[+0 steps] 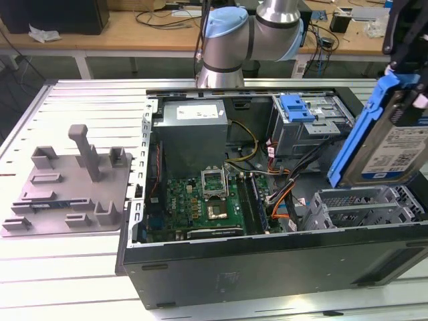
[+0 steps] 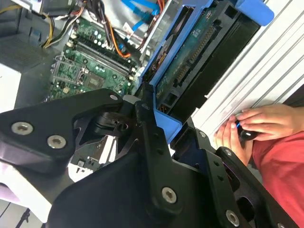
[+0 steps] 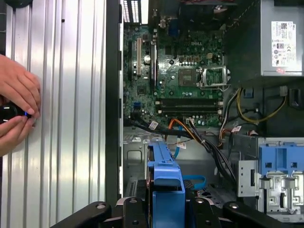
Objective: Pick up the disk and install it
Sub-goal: 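Insert the disk into the insertion slot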
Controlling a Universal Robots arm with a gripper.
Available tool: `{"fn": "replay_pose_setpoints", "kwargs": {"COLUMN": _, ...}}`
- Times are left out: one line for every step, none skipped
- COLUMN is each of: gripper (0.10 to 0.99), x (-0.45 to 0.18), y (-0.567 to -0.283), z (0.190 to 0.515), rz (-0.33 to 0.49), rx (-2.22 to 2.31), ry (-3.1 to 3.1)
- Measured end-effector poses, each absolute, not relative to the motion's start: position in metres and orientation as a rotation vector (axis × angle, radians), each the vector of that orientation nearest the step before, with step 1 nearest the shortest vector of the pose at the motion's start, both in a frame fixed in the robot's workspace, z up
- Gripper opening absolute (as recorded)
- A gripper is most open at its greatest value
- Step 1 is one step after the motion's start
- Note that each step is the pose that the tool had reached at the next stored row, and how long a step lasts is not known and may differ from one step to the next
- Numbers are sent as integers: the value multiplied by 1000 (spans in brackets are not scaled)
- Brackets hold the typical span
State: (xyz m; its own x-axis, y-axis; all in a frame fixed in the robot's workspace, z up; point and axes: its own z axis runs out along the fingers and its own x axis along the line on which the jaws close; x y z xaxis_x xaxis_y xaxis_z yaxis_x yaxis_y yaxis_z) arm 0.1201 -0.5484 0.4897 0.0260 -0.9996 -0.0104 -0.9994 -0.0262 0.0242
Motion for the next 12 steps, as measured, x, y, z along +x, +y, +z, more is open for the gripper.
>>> {"fn": "replay_pose_setpoints", "kwargs": {"gripper": 369, "x": 123, "y": -548, "z": 490, "rz": -38, "rx": 2243, "ry": -2185}}
{"fn": "replay_pose_setpoints", "kwargs": {"gripper": 369, "x": 125, "y": -548, "z": 490, "rz": -38, "rx": 2243, "ry": -2185}}
{"fn": "replay_pose_setpoints", "kwargs": {"gripper": 369, "x": 128, "y": -548, "z": 490, "rz": -38, "rx": 2243, "ry": -2185}}
{"fn": "replay_pose_setpoints", "kwargs": {"gripper": 369, "x": 129, "y": -548, "z": 490, "rz": -38, "rx": 2243, "ry": -2185}}
{"fn": "replay_pose_setpoints", "kwargs": {"gripper": 369, "x": 129, "y": -548, "z": 490, "rz": -38, "rx": 2243, "ry": -2185}}
{"fn": "replay_pose_setpoints", "kwargs": {"gripper": 369, "x": 129, "y": -548, "z": 490, "rz": -38, "rx": 2243, "ry": -2185}}
{"fn": "replay_pose_setpoints", "kwargs": {"gripper": 369, "x": 129, "y": -548, "z": 490, "rz": -38, "rx": 2243, "ry": -2185}}
{"fn": "replay_pose_setpoints", "kwargs": {"gripper": 369, "x": 130, "y": -548, "z": 490, "rz": -38, "rx": 2243, "ry": -2185}}
{"fn": "replay_pose_setpoints", "kwargs": {"gripper": 369, "x": 130, "y": -548, "z": 490, "rz": -38, "rx": 2243, "ry": -2185}}
{"fn": "replay_pose_setpoints", "kwargs": {"gripper": 369, "x": 130, "y": -548, "z": 490, "rz": -38, "rx": 2243, "ry": -2185}}
{"fn": "replay_pose_setpoints", "kwargs": {"gripper": 369, "x": 130, "y": -548, "z": 490, "rz": -38, "rx": 2243, "ry": -2185}}
{"fn": "replay_pose_setpoints", "kwargs": {"gripper": 369, "x": 130, "y": -548, "z": 490, "rz": -38, "rx": 2243, "ry": -2185}}
